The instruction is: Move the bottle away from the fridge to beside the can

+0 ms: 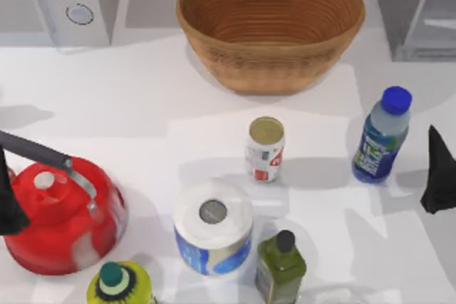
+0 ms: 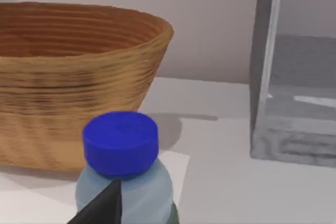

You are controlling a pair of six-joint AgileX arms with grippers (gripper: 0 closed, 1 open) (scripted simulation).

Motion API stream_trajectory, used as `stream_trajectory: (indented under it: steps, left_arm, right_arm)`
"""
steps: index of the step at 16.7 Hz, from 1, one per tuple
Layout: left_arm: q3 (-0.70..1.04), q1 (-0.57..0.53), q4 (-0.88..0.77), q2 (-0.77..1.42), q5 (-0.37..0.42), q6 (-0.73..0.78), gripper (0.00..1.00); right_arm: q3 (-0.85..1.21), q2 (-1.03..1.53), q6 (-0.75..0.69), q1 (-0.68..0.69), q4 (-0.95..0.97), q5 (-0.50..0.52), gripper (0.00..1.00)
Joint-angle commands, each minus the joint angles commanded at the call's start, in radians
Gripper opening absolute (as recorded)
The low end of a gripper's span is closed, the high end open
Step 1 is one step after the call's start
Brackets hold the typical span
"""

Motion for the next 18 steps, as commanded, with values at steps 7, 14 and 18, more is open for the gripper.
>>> stream_trajectory:
  steps: [7,14,18]
  left_arm:
    - [0.000,0.000,0.000,0.000,0.000,0.000,1.00]
    - [0.000,0.000,0.000,0.000,0.000,0.000,1.00]
    - [0.000,0.000,0.000,0.000,0.000,0.000,1.00]
  right_arm:
    - [-0.044,-0.655,-0.003,-0.231,-0.582,-0.136,1.00]
    - [-0.017,-0.948,-0.017,-0.316,-0.853,-0.152,1.00]
    - [-0.017,-0.951,-0.017,-0.317,-0.855,-0.152,1.00]
